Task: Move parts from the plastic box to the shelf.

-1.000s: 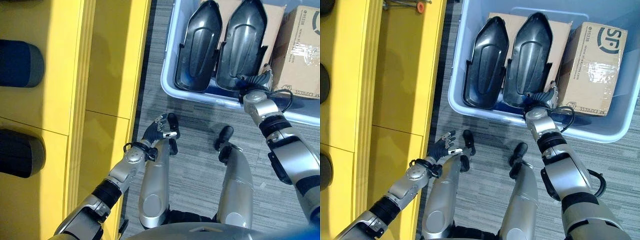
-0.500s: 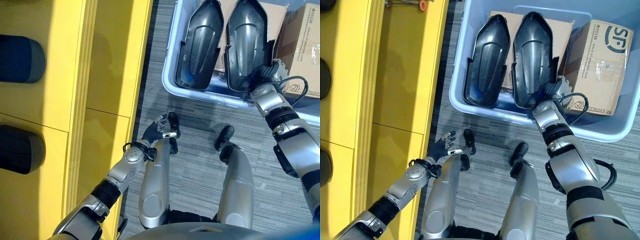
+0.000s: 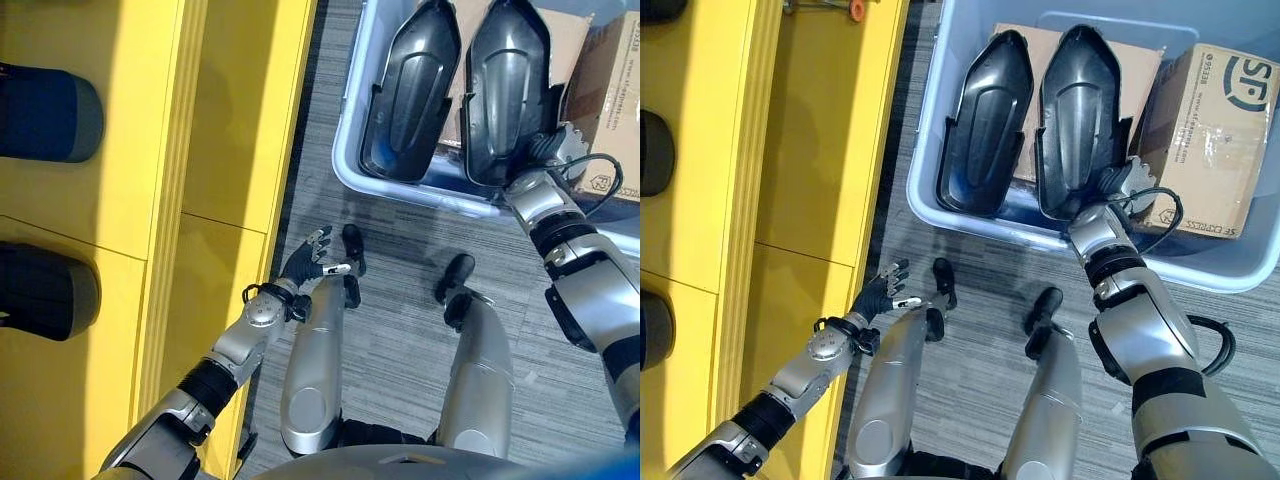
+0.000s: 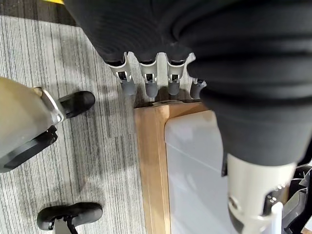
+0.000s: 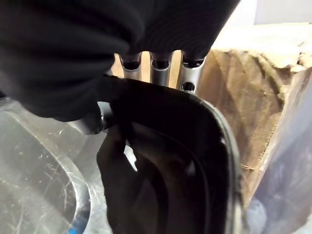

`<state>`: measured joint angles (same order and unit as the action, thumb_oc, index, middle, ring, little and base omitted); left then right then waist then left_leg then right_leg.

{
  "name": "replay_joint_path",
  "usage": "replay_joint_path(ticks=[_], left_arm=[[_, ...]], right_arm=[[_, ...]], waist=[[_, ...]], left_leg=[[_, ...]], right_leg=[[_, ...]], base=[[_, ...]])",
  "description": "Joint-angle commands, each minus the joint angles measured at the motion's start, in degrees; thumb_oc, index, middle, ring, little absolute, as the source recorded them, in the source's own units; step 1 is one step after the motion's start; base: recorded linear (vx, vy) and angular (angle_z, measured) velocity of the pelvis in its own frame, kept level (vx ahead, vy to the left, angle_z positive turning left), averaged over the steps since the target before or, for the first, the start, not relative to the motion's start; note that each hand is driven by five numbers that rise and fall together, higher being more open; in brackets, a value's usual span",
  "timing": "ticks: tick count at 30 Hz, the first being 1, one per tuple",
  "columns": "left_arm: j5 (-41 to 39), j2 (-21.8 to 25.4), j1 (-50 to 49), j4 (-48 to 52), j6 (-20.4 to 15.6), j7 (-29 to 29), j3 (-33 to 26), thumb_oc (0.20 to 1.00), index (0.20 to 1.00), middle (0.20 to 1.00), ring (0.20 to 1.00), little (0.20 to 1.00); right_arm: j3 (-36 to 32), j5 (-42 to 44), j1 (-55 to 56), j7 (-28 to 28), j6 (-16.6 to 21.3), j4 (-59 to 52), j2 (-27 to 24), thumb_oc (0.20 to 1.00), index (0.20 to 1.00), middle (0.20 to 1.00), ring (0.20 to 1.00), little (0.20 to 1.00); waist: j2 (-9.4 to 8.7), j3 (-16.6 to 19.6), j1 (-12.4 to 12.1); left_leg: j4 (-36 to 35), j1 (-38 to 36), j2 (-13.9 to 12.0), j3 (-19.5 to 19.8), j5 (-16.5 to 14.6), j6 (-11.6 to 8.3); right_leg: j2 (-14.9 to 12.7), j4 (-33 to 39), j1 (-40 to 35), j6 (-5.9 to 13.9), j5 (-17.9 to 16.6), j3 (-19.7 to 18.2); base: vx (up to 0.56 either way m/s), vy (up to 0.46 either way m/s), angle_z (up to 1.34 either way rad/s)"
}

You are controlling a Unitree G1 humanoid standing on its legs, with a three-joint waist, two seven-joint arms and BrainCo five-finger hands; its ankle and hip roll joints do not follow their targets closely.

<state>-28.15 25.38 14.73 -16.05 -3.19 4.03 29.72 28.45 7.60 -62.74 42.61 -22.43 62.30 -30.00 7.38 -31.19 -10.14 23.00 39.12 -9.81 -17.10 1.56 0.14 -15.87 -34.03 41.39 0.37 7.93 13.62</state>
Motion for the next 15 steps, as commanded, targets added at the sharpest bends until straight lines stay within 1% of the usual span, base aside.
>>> replay_joint_path(ticks=[1, 2, 3, 5, 10, 12, 13, 15], left_arm=[[-0.6, -0.69, -2.16, 2.38, -2.39, -0.5, 2.13, 1.0, 1.0, 1.0, 1.0, 1.0], [-0.43, -0.82, -2.6, 2.45, -2.34, -0.27, 1.57, 1.0, 1.0, 1.0, 1.0, 1.0], [-0.36, -0.87, -2.72, 2.45, -2.38, -0.36, 1.4, 1.0, 1.0, 1.0, 1.0, 1.0], [0.04, -1.05, -3.61, 2.98, -2.14, 0.15, 0.65, 1.0, 1.0, 1.0, 1.0, 1.0], [0.75, -1.26, -5.19, 3.25, -1.59, 0.48, -0.94, 1.0, 1.0, 1.0, 1.0, 1.0], [1.27, -1.42, -5.62, 2.94, -1.51, 0.44, -1.5, 1.0, 1.0, 1.0, 1.0, 1.0], [1.21, -1.54, -5.89, 2.36, -1.58, 0.28, -1.74, 1.0, 1.0, 1.0, 1.0, 1.0], [1.2, -1.57, -6.08, 2.18, -1.48, 0.52, -1.87, 1.0, 1.0, 1.0, 1.0, 1.0]], right_arm=[[-1.52, 5.83, 3.68, 3.56, 11.25, -2.15, -1.17, 0.2, 0.2, 0.2, 0.2, 0.2], [-3.09, 3.87, 5.0, 4.41, 15.78, -6.6, -0.78, 0.2, 0.2, 0.2, 0.2, 0.2], [-3.41, 3.67, 5.31, 4.7, 16.61, -7.64, -0.78, 0.2, 0.2, 0.2, 0.2, 0.2], [-6.28, 0.99, 7.43, 5.93, 19.55, -15.73, -0.89, 0.2, 0.2, 0.2, 0.2, 0.2], [-10.23, -5.26, 11.74, 9.27, 20.32, -25.25, -1.29, 0.2, 0.2, 0.2, 0.2, 0.2], [-11.45, -7.94, 12.91, 10.18, 19.86, -27.58, -1.44, 0.2, 0.2, 0.2, 0.2, 0.2], [-12.26, -9.25, 13.65, 10.32, 18.67, -29.58, -1.8, 0.2, 0.2, 0.2, 0.2, 0.2], [-12.62, -9.68, 13.89, 10.6, 18.18, -30.62, -2.04, 0.2, 0.2, 0.2, 0.2, 0.2]], waist=[[2.67, 1.39, 0.13], [2.15, 1.39, 0.75], [2.04, 1.39, 0.88], [1.21, 1.39, 2.02], [0.08, 1.39, 3.66], [-0.24, 1.39, 4.17], [-0.5, 1.39, 4.57], [-0.65, 1.39, 4.81]], left_leg=[[-2.64, -1.14, 1.1, 5.6, -0.92, -2.39], [-3.42, -2.75, 0.91, 5.23, -0.82, -2.62], [-3.63, -3.16, 0.87, 5.1, -0.81, -2.65], [-5.24, -6.67, 0.71, 4.43, -0.79, -2.92], [-8.22, -13.07, 0.5, 3.19, -0.52, -3.4], [-9.1, -15.4, 0.5, 2.82, -0.48, -3.52], [-10.12, -17.81, 0.62, 2.48, -0.33, -3.59], [-10.77, -19.37, 0.59, 2.31, -0.15, -3.66]], right_leg=[[1.25, -2.46, -1.7, 2.48, -0.3, 0.44], [1.72, -1.25, -2.99, 2.63, -0.54, 0.12], [1.79, -0.94, -3.33, 2.65, -0.59, 0.09], [2.43, 1.26, -6.2, 2.9, -0.89, -0.53], [2.97, 4.62, -11.6, 3.35, -1.41, -1.2], [2.88, 5.67, -13.78, 3.41, -1.5, -1.15], [2.78, 6.96, -16.05, 3.53, -1.76, -1.03], [2.65, 7.59, -17.34, 3.66, -2.0, -1.0]], base=[[0.0, 0.0, 0.0], [0.0, 0.0, 0.0], [0.02, -0.005, -0.03], [0.03, 0.003, -0.18], [0.03, 0.011, -0.12], [0.04, 0.011, -0.08], [0.06, 0.017, -0.03], [0.05, 0.023, -0.03]])
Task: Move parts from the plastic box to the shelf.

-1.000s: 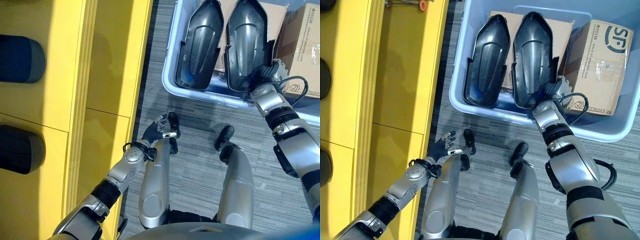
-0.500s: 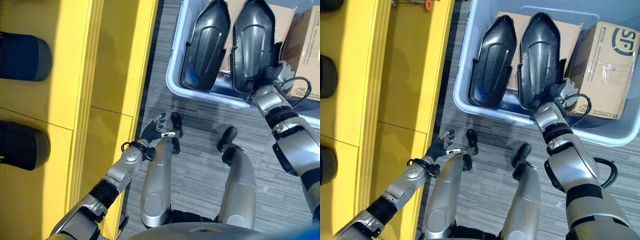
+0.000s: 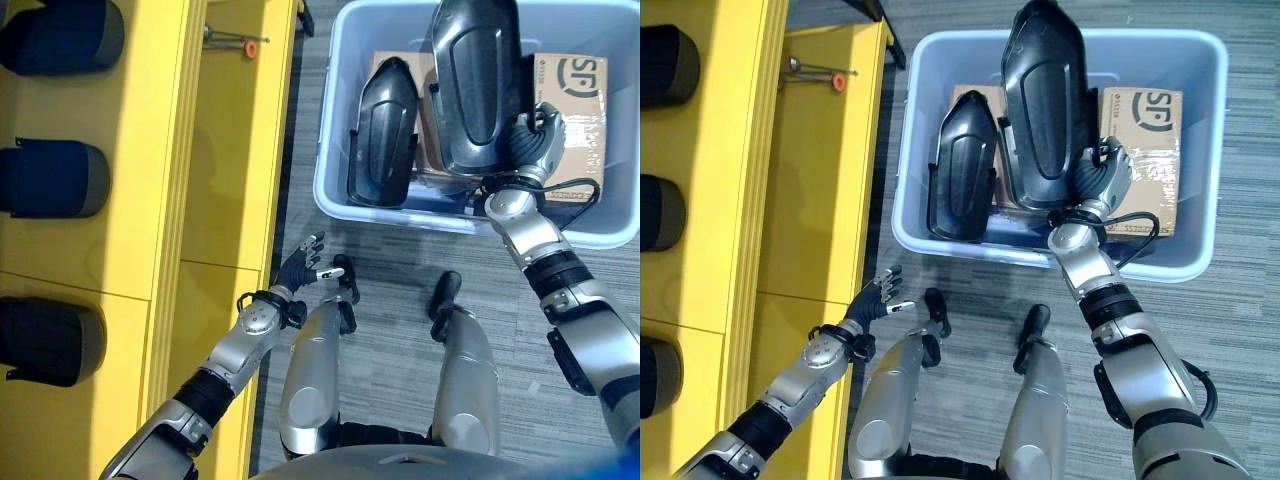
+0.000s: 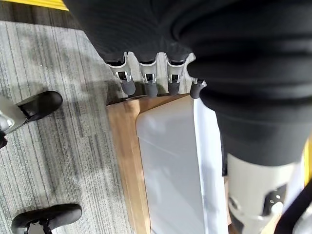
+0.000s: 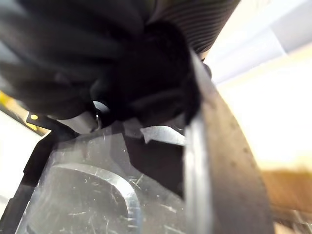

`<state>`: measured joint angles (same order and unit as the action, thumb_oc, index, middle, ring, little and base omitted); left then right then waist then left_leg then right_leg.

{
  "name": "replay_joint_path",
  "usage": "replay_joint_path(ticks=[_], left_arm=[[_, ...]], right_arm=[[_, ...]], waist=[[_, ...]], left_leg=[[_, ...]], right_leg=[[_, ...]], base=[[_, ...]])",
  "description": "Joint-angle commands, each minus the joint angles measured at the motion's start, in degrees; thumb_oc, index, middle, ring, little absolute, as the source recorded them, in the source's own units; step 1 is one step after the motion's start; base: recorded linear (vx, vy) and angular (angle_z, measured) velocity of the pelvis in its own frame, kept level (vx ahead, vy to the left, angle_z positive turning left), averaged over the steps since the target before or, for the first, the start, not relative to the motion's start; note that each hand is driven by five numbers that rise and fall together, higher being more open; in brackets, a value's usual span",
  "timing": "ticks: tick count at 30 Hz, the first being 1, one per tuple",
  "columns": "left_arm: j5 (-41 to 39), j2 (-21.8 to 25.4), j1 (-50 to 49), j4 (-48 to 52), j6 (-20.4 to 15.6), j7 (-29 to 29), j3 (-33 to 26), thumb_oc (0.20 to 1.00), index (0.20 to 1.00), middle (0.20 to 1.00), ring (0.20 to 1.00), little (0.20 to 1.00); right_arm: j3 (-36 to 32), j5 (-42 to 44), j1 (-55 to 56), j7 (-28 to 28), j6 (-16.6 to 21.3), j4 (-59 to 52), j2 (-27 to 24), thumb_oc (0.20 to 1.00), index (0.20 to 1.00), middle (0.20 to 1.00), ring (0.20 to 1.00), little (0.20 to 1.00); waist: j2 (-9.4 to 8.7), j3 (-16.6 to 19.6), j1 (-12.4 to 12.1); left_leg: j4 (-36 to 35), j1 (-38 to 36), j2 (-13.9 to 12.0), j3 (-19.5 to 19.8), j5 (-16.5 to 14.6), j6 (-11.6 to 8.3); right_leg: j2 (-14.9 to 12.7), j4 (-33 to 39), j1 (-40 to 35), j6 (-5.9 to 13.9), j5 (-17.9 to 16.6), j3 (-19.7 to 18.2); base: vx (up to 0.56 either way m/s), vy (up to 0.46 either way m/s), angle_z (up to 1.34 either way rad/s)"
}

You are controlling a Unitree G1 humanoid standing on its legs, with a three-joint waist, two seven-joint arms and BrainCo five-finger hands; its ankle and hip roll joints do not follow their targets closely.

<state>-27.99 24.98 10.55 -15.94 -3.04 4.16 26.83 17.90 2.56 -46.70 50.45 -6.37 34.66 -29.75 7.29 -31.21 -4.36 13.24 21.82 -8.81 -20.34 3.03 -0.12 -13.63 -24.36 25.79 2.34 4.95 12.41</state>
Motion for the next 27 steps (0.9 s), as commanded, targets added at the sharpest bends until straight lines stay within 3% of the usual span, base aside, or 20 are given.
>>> replay_joint_path(ticks=[1, 8, 15, 17, 27], left_arm=[[1.08, -1.19, -2.09, 1.95, -1.58, 0.48, 0.82, 1.0, 1.0, 1.0, 1.0, 1.0], [0.28, -1.29, -3.28, 1.03, -2.28, 1.02, -0.46, 1.0, 1.0, 1.0, 1.0, 1.0], [0.99, -1.78, -7.4, -0.59, -2.89, 1.42, -2.73, 1.0, 1.0, 1.0, 1.0, 1.0], [1.69, -2.35, -10.67, -1.33, -3.27, 1.36, -4.72, 1.0, 1.0, 1.0, 1.0, 1.0], [6.16, -1.9, -16.5, -1.09, -3.88, -0.52, -6.15, 1.0, 1.0, 1.0, 1.0, 1.0]], right_arm=[[-2.49, -4.85, -1.93, 2.63, 2.16, -3.64, -2.54, 0.2, 0.2, 0.2, 0.2, 0.2], [-5.29, -0.89, -0.28, -1.24, 4.24, -7.72, -2.85, 0.2, 0.2, 0.2, 0.2, 0.2], [-5.46, 10.03, 4.88, -16.37, 7.66, -12.49, -0.08, 0.2, 0.2, 0.2, 0.2, 0.2], [-3.16, 15.16, 9.56, -25.68, 7.05, -18.73, 2.48, 0.2, 0.2, 0.2, 0.2, 0.2], [1.9, 25.87, 18.96, -36.2, 3.88, -28.69, 7.73, 0.2, 0.2, 0.2, 0.2, 0.2]], waist=[[-0.68, 1.42, -0.8], [-1.19, 1.42, -0.1], [-2.4, 3.98, -0.34], [-3.11, 6.82, -0.66], [-4.69, 12.18, -2.16]], left_leg=[[-1.46, -3.18, -0.44, 5.38, -1.54, -3.49], [-4.57, -8.91, -1.26, 4.1, 0.1, -3.5], [-6.56, -15.49, -2.15, 4.19, 0.64, -4.15], [-8.21, -18.22, -2.17, 4.72, 1.13, -4.34], [-8.06, -21.3, -0.54, 5.53, -0.5, -3.03]], right_leg=[[0.32, -1.62, -2.68, 1.75, 0.85, 0.29], [0.26, 1.48, -7.97, 1.22, -0.41, 1.25], [0.06, 4.39, -15.99, 0.47, -0.03, 2.75], [-0.07, 7.23, -20.02, 0.39, -0.24, 3.38], [-0.96, 11.43, -25.79, 1.54, -1.62, 5.52]], base=[[0.04, 0.036, -0.05], [0.02, 0.033, -0.05], [0.09, 0.059, 0.02], [0.15, 0.151, 0.05], [0.08, 0.12, 0.13]])
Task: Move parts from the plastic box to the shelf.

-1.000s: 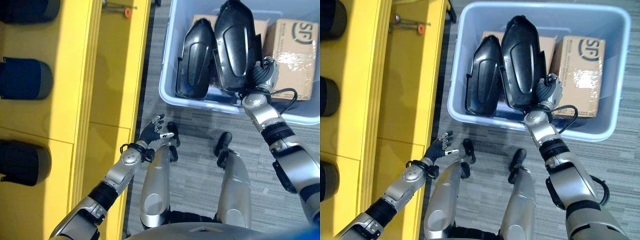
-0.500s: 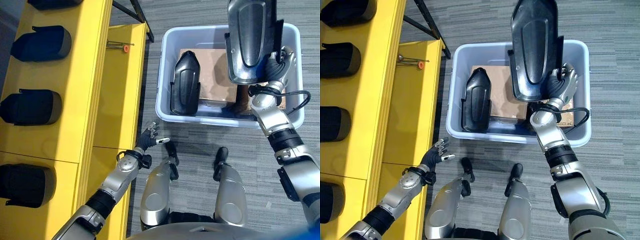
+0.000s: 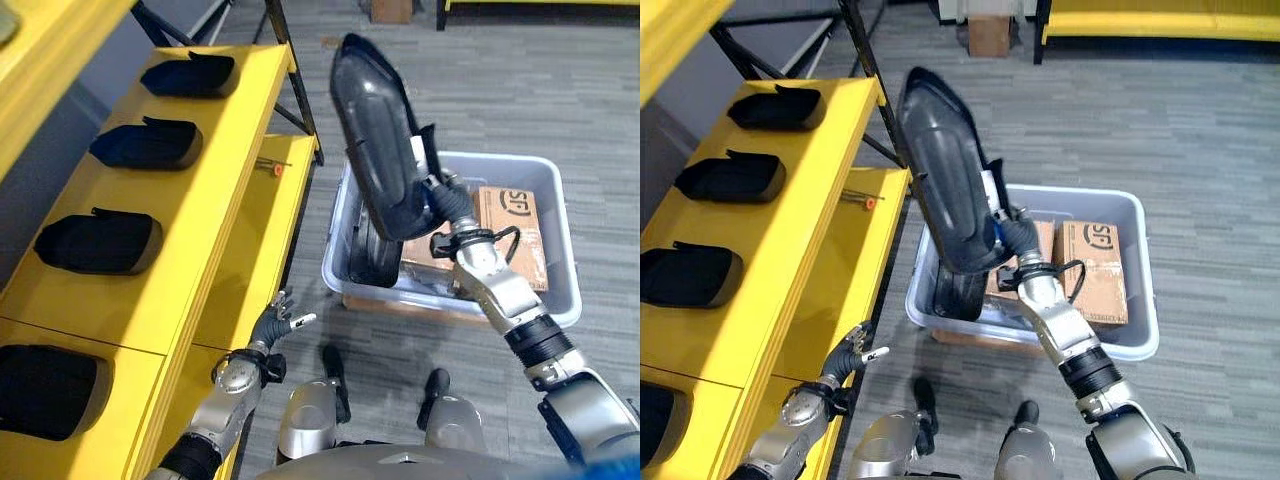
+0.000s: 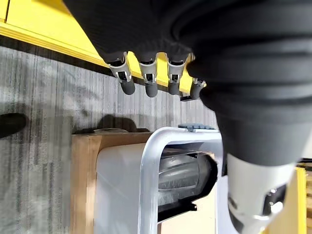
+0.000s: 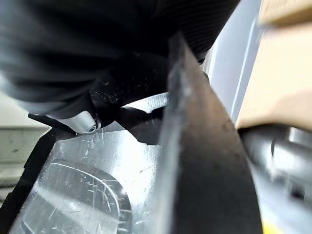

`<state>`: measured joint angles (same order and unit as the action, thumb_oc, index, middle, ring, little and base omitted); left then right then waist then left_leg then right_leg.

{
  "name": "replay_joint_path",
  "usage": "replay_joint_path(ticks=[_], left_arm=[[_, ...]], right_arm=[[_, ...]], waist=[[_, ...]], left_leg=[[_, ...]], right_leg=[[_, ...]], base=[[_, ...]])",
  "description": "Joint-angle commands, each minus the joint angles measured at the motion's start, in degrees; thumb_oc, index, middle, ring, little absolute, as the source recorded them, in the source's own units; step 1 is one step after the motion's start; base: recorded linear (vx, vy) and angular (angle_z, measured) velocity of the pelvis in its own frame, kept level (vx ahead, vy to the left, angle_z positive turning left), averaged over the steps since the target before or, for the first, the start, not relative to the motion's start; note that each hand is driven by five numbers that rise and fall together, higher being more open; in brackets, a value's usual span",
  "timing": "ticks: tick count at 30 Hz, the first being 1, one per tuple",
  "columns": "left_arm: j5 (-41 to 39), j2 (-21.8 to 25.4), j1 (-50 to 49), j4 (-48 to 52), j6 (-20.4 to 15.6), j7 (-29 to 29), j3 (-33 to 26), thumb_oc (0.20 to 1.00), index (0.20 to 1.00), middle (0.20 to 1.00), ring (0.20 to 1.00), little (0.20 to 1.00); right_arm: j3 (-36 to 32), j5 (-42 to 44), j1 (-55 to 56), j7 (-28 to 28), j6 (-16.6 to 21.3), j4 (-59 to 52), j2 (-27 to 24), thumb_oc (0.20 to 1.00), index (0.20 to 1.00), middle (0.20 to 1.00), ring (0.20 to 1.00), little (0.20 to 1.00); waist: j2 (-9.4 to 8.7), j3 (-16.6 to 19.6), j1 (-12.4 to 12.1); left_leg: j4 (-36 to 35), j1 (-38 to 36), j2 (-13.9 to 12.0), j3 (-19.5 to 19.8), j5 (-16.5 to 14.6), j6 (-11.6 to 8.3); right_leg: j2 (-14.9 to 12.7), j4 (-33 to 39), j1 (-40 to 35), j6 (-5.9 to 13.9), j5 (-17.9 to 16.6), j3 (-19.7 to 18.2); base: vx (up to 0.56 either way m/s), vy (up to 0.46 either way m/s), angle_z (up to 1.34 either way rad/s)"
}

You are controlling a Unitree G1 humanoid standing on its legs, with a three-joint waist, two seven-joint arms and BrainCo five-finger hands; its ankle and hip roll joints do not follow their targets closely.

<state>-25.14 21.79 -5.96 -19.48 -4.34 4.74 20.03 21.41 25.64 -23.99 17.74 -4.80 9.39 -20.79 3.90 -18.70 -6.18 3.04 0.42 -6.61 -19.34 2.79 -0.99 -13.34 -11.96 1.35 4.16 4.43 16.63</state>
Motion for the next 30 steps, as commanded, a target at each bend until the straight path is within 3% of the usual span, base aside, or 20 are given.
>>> replay_joint_path(ticks=[1, 4, 7, 8, 10, 11, 13, 14, 15, 17, 30], left_arm=[[2.97, 1.5, 0.01, 2.89, -1.65, -0.89, 0.96, 1.0, 1.0, 1.0, 1.0, 1.0], [3.89, 2.08, -0.35, 2.99, 0.02, -1.58, 1.23, 1.0, 1.0, 1.0, 1.0, 1.0], [4.3, 2.64, 0.34, 2.06, -1.04, -2.52, 1.74, 1.0, 1.0, 1.0, 1.0, 1.0], [1.74, 2.76, 1.14, 1.97, -1.22, -1.57, 2.16, 1.0, 1.0, 1.0, 1.0, 1.0], [-0.96, 1.69, 0.22, 1.99, -1.16, 1.04, 0.44, 1.0, 1.0, 1.0, 1.0, 1.0], [-0.07, 0.94, -1.0, 1.21, -1.72, 1.95, -0.68, 1.0, 1.0, 1.0, 1.0, 1.0], [1.28, 1.11, -1.51, 0.25, -1.31, -0.02, -0.84, 1.0, 1.0, 1.0, 1.0, 1.0], [1.74, 1.42, -2.01, 0.13, -1.37, -1.15, 0.32, 1.0, 1.0, 1.0, 1.0, 1.0], [2.97, 1.43, -2.38, 0.08, -1.92, -2.21, 1.71, 1.0, 1.0, 1.0, 1.0, 1.0], [5.17, 1.03, -2.72, 0.6, -1.68, -3.83, 2.75, 1.0, 1.0, 1.0, 1.0, 1.0], [2.44, 0.71, -1.39, 2.87, 1.29, -3.38, 5.39, 1.0, 1.0, 1.0, 1.0, 1.0]], right_arm=[[-1.09, 3.25, -3.04, -4.45, 1.61, -4.01, -0.9, 0.2, 0.2, 0.2, 0.2, 0.2], [0.55, 4.1, -0.8, -4.08, 1.08, -7.16, -0.72, 0.2, 0.2, 0.2, 0.2, 0.2], [1.54, 4.23, -0.27, -3.1, 2.07, -9.07, -0.81, 0.2, 0.2, 0.2, 0.2, 0.2], [1.68, 3.13, 0.74, -1.89, 2.95, -10.63, -1.48, 0.2, 0.2, 0.2, 0.2, 0.2], [0.94, 4.2, 1.31, -1.48, 3.23, -9.0, -0.37, 0.2, 0.2, 0.2, 0.2, 0.2], [0.48, 4.03, 1.33, -3.34, 3.4, -8.27, 0.32, 0.2, 0.2, 0.2, 0.2, 0.2], [0.43, 5.54, 2.7, -3.09, 3.96, -8.11, -0.13, 0.2, 0.2, 0.2, 0.2, 0.2], [0.49, 5.77, 4.68, -3.3, 5.17, -8.61, -0.92, 0.2, 0.2, 0.2, 0.2, 0.2], [0.24, 5.52, 7.43, -3.66, 5.45, -9.99, -1.59, 0.2, 0.2, 0.2, 0.2, 0.2], [-0.03, 5.58, 10.41, -4.14, 6.96, -9.28, -1.73, 0.2, 0.2, 0.2, 0.2, 0.2], [3.76, 6.33, 11.13, -5.53, 7.45, -9.57, -1.19, 0.2, 0.2, 0.2, 0.2, 0.2]], waist=[[-1.41, 0.08, -0.52], [-1.74, 0.55, -1.07], [-1.94, -0.4, -1.42], [-1.96, -1.22, -1.64], [-2.04, -1.46, -2.99], [-2.16, -1.35, -4.09], [-2.2, -0.26, -3.52], [-2.33, 0.9, -2.07], [-2.51, 2.12, -0.42], [-2.49, 3.86, 0.35], [-2.59, 5.47, -0.77]], left_leg=[[2.34, -0.08, -2.4, 4.63, -0.63, -1.88], [3.62, 0.2, -1.26, 4.39, -2.12, -0.71], [5.56, 1.6, -0.07, 3.82, -3.43, 0.26], [7.03, 1.96, 1.06, 4.23, -5.34, 0.58], [6.45, 0.72, 1.78, 2.6, -5.95, 1.41], [4.59, -0.93, 1.44, -0.03, -5.64, 1.53], [1.26, -1.74, 2.96, 2.62, -4.68, 2.21], [-1.14, -1.96, 4.65, 5.98, -3.94, 2.26], [-1.52, -0.63, 5.85, 9.39, -2.89, 2.59], [-1.46, 0.33, 6.54, 12.41, -2.32, 2.53], [-2.18, 2.96, 4.44, 17.44, 1.28, -0.77]], right_leg=[[-1.53, -0.41, -1.73, 0.11, -1.59, 1.51], [-2.54, 0.77, -2.08, 1.52, -3.01, 1.85], [-3.96, 1.62, -1.86, 2.58, -4.59, 2.17], [-5.27, 1.07, -2.11, 3.39, -4.93, 2.37], [-6.6, 0.45, -2.64, 3.66, -6.97, 6.24], [-7.83, -1.99, -1.93, 4.58, -8.96, 11.16], [-2.4, -3.28, -1.57, 3.68, -5.01, 7.76], [3.74, -2.33, -1.2, 1.73, -1.38, 2.81], [8.46, -0.25, -0.77, -0.97, -0.1, -1.6], [9.77, 1.19, -1.16, -1.91, 0.36, -4.31], [11.42, 3.65, -3.27, -3.51, 1.37, -3.68]], base=[[0.09, 0.136, 0.03], [0.05, 0.131, 0.05], [-0.12, 0.207, 0.08], [-0.14, 0.279, 0.13], [-0.11, 0.253, -0.05], [-0.07, 0.129, -0.93], [0.01, 0.015, -1.27], [0.04, -0.106, -0.02], [0.05, -0.158, 1.33], [0.03, -0.173, 1.93], [-0.04, -0.132, 0.24]])
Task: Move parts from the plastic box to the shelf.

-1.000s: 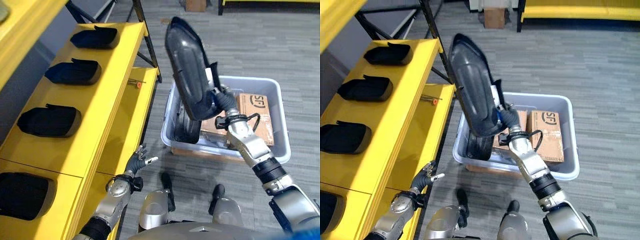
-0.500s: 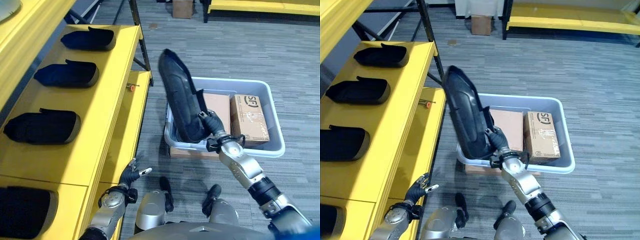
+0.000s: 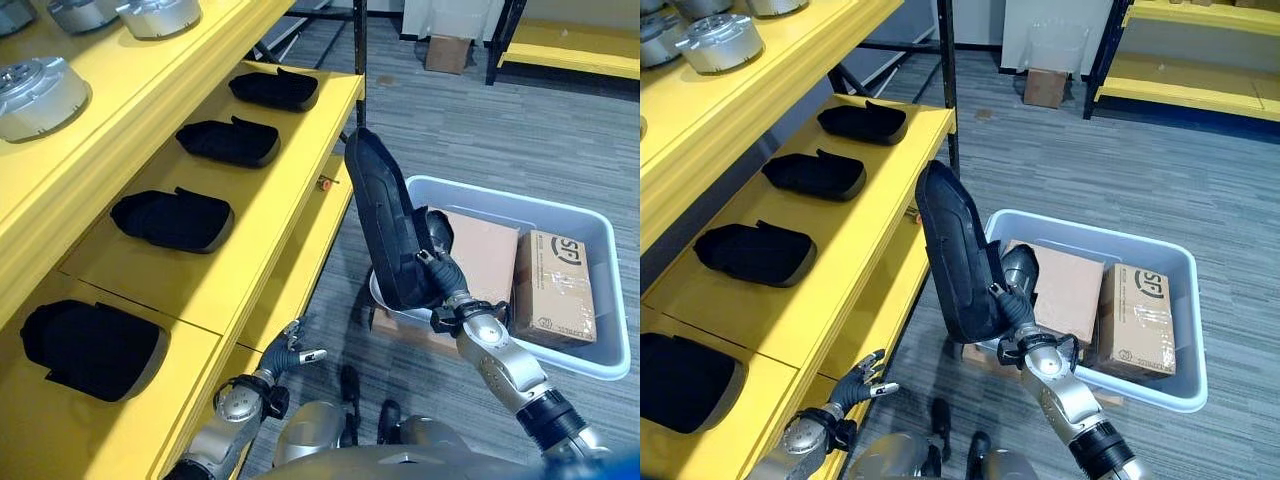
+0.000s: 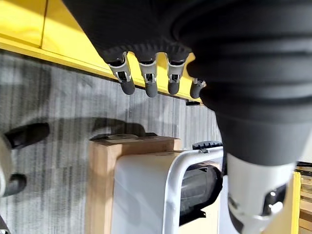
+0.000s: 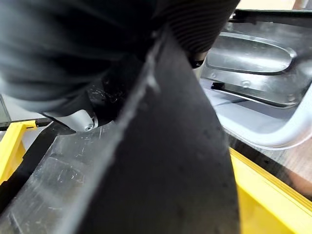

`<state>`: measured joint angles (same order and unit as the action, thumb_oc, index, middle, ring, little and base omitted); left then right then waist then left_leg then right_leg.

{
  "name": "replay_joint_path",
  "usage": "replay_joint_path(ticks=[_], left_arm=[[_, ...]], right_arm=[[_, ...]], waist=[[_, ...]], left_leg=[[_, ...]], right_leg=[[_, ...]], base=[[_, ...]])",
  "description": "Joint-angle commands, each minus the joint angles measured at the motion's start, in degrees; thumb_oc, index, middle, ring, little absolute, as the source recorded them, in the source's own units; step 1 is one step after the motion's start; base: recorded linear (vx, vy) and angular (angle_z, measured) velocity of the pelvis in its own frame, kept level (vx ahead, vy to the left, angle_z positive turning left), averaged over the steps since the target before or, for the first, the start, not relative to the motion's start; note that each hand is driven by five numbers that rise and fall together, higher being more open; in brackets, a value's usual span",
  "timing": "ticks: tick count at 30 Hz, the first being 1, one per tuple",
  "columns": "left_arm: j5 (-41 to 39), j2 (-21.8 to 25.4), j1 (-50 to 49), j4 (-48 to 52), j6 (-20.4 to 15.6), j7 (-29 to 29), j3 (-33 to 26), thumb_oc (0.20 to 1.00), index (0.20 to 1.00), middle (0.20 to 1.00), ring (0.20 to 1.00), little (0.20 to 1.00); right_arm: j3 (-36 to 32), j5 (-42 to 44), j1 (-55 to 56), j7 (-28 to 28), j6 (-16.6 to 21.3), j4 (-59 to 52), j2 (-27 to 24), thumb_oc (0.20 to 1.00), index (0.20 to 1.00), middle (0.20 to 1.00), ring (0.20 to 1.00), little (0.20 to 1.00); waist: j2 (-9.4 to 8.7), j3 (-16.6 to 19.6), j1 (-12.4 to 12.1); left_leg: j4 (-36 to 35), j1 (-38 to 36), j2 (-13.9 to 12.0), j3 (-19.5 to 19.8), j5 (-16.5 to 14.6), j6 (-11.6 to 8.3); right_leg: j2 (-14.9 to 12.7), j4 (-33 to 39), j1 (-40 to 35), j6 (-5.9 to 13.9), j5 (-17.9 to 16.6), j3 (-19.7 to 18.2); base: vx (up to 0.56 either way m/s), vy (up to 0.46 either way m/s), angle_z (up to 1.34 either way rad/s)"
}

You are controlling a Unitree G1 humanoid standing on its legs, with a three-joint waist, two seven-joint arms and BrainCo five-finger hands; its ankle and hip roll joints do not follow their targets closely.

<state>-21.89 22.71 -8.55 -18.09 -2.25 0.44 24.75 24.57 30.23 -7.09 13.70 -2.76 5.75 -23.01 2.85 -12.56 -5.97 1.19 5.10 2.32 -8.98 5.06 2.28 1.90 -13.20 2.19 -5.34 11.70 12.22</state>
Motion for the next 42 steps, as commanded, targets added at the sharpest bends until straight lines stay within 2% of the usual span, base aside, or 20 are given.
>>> replay_joint_path(ticks=[1, 4, 6, 8, 9, 10, 12, 14, 17, 19, 22, 25, 27, 34, 38, 42], left_arm=[[-0.88, -0.09, 0.88, 1.61, -0.76, 1.01, 0.68, 1.0, 1.0, 1.0, 1.0, 1.0], [-1.36, 0.07, 0.43, 1.75, -0.86, 1.34, 0.42, 1.0, 1.0, 1.0, 1.0, 1.0], [-0.68, 0.2, -0.1, 1.88, -0.71, 0.82, -0.09, 1.0, 1.0, 1.0, 1.0, 1.0], [0.56, 0.58, -0.19, 1.8, -0.72, -0.66, -0.28, 1.0, 1.0, 1.0, 1.0, 1.0], [1.6, 1.07, 0.51, 1.71, -0.6, -2.18, -0.03, 1.0, 1.0, 1.0, 1.0, 1.0], [1.78, 1.47, 1.18, 1.82, -0.33, -3.01, 0.33, 1.0, 1.0, 1.0, 1.0, 1.0], [1.8, 2.04, 2.17, 2.21, -0.01, -3.57, 0.79, 1.0, 1.0, 1.0, 1.0, 1.0], [1.9, 2.52, 3.26, 3.25, 0.61, -3.91, 1.41, 1.0, 1.0, 1.0, 1.0, 1.0], [2.45, 2.94, 4.22, 4.45, 1.61, -3.42, 2.6, 1.0, 1.0, 1.0, 1.0, 1.0], [1.71, 2.74, 5.16, 4.92, 2.75, -3.45, 4.0, 1.0, 1.0, 1.0, 1.0, 1.0], [1.22, 1.48, 6.32, 3.52, 3.29, -2.63, 5.34, 1.0, 1.0, 1.0, 1.0, 1.0], [0.67, 0.91, 6.65, 2.95, 3.06, -1.54, 6.6, 1.0, 1.0, 1.0, 1.0, 1.0], [0.85, 0.94, 6.07, 2.78, 3.07, -1.32, 6.88, 1.0, 1.0, 1.0, 1.0, 1.0], [1.56, 1.62, 3.49, 2.94, 1.25, -0.76, 6.78, 1.0, 1.0, 1.0, 1.0, 1.0], [0.1, 1.95, 2.72, 3.59, 1.74, -0.54, 6.35, 1.0, 1.0, 1.0, 1.0, 1.0], [-3.62, 1.46, 1.48, 1.93, 0.5, -1.5, 4.68, 1.0, 1.0, 1.0, 1.0, 1.0]], right_arm=[[1.01, 1.81, -6.21, -1.61, 5.2, -6.08, 1.08, 0.2, 0.2, 0.2, 0.2, 0.2], [1.64, 1.74, -6.73, -1.78, 4.67, -6.46, 1.21, 0.2, 0.2, 0.2, 0.2, 0.2], [1.89, 1.65, -6.38, -1.31, 4.45, -6.59, 1.57, 0.2, 0.2, 0.2, 0.2, 0.2], [1.55, 0.1, -4.82, 0.31, 5.01, -7.47, 1.55, 0.2, 0.2, 0.2, 0.2, 0.2], [1.24, -0.07, -2.94, 1.13, 5.46, -8.88, 1.18, 0.2, 0.2, 0.2, 0.2, 0.2], [1.25, -0.28, -2.12, 1.88, 5.64, -9.64, 0.93, 0.2, 0.2, 0.2, 0.2, 0.2], [1.15, -0.15, -1.57, 1.46, 6.12, -9.79, 0.61, 0.2, 0.2, 0.2, 0.2, 0.2], [0.85, 0.58, -2.13, -0.29, 6.88, -8.99, 0.2, 0.2, 0.2, 0.2, 0.2, 0.2], [0.48, 1.42, -2.61, -1.03, 7.31, -9.56, -0.39, 0.2, 0.2, 0.2, 0.2, 0.2], [0.75, 2.44, -3.19, -1.38, 6.42, -10.8, -1.12, 0.2, 0.2, 0.2, 0.2, 0.2], [1.74, 3.54, -4.49, -2.67, 5.43, -10.91, -1.95, 0.2, 0.2, 0.2, 0.2, 0.2], [1.74, 3.9, -4.38, -2.83, 4.97, -11.82, -2.81, 0.2, 0.2, 0.2, 0.2, 0.2], [1.58, 4.1, -3.89, -3.03, 4.54, -12.07, -2.72, 0.2, 0.2, 0.2, 0.2, 0.2], [2.5, 3.82, -3.19, -4.67, 2.53, -13.25, -2.58, 0.2, 0.2, 0.2, 0.2, 0.2], [2.76, 1.83, -4.12, -7.51, 0.72, -14.9, -4.33, 0.2, 0.2, 0.2, 0.2, 0.2], [3.53, 0.36, -5.76, -8.06, -1.91, -16.11, -5.43, 0.2, 0.2, 0.2, 0.2, 0.2]], waist=[[-1.49, -0.91, -1.35], [-1.46, -1.42, -1.93], [-1.39, -1.75, -1.94], [-1.19, -1.92, -0.73], [-1.22, -1.92, 1.44], [-1.33, -2.06, 2.55], [-1.47, -2.33, 3.66], [-2.5, -2.7, 4.74], [-3.35, -2.72, 5.6], [-3.64, -1.93, 6.73], [-2.24, -0.17, 7.55], [-0.39, -0.15, 8.35], [0.2, -0.35, 8.38], [-0.44, -1.66, 6.67], [-1.33, -2.39, 5.13], [-2.04, -2.64, 3.44]], left_leg=[[-0.11, -1.31, -4.82, 7.52, -0.61, -4.4], [0.52, -0.43, -5.57, 8.26, 0.07, -5.09], [1.17, 0.19, -6.77, 6.68, 0.73, -5.58], [1.39, 0.52, -9.36, 0.14, 1.82, -6.3], [1.1, -0.82, -12.22, -9.33, 2.01, -7.21], [2.02, -1.37, -13.75, -13.21, 1.99, -7.62], [4.12, -1.64, -15.31, -15.77, 1.16, -7.64], [10.39, -3.17, -16.79, -17.91, -3.13, -6.17], [17.3, -4.36, -19.11, -19.6, -3.35, -6.78], [20.63, -6.89, -20.83, -20.27, -2.29, -7.99], [16.25, -9.3, -18.67, -18.22, -1.4, -8.66], [11.39, -9.79, -17.86, -19.69, -1.48, -8.48], [9.49, -9.52, -17.26, -20.27, -1.99, -8.02], [6.33, -8.42, -15.15, -19.05, -4.12, -6.73], [6.6, -7.15, -14.57, -17.99, -4.42, -6.7], [7.68, -6.49, -13.72, -17.63, -5.98, -5.87]], right_leg=[[-3.7, 4.49, -4.22, 5.76, -5.61, 0.92], [-3.62, 3.52, -4.4, 5.49, -5.03, 1.22], [-3.62, 2.85, -4.91, 5.26, -4.52, 2.12], [-3.96, 2.19, -5.58, 5.2, -3.93, 4.85], [-5.1, 1.35, -6.17, 5.57, -2.79, 8.33], [-5.81, 0.74, -6.08, 5.57, -2.52, 9.94], [-6.58, -0.43, -5.5, 5.25, -2.2, 11.25], [-8.47, -2.48, -4.06, 4.6, -1.68, 12.31], [-9.41, -2.23, -4.04, 3.8, -1.71, 13.49], [-10.01, -1.81, -3.34, 2.99, -1.92, 14.24], [-10.53, -2.03, -0.9, 2.92, -1.77, 13.98], [-11.61, -2.36, -0.44, 3.5, -1.51, 13.88], [-12.35, -1.64, -0.98, 4.27, -2.06, 13.47], [-13.35, 1.17, -2.62, 6.29, -4.55, 12.79], [-13.19, 3.68, -4.12, 7.06, -5.96, 13.0], [-13.52, 4.54, -4.94, 7.85, -6.74, 13.89]], base=[[-0.04, -0.121, 0.1], [-0.02, -0.087, 0.04], [0.01, -0.095, 0.14], [0.0, -0.106, 0.6], [-0.03, -0.088, 1.22], [-0.04, -0.064, 1.66], [-0.09, -0.018, 1.5], [-0.11, 0.007, 0.53], [-0.06, 0.046, 0.37], [-0.09, 0.239, 0.61], [-0.13, 0.389, 0.5], [-0.12, 0.361, 0.25], [-0.12, 0.348, 0.47], [-0.13, 0.228, 0.43], [-0.19, 0.137, 0.1], [-0.15, 0.08, 0.02]])
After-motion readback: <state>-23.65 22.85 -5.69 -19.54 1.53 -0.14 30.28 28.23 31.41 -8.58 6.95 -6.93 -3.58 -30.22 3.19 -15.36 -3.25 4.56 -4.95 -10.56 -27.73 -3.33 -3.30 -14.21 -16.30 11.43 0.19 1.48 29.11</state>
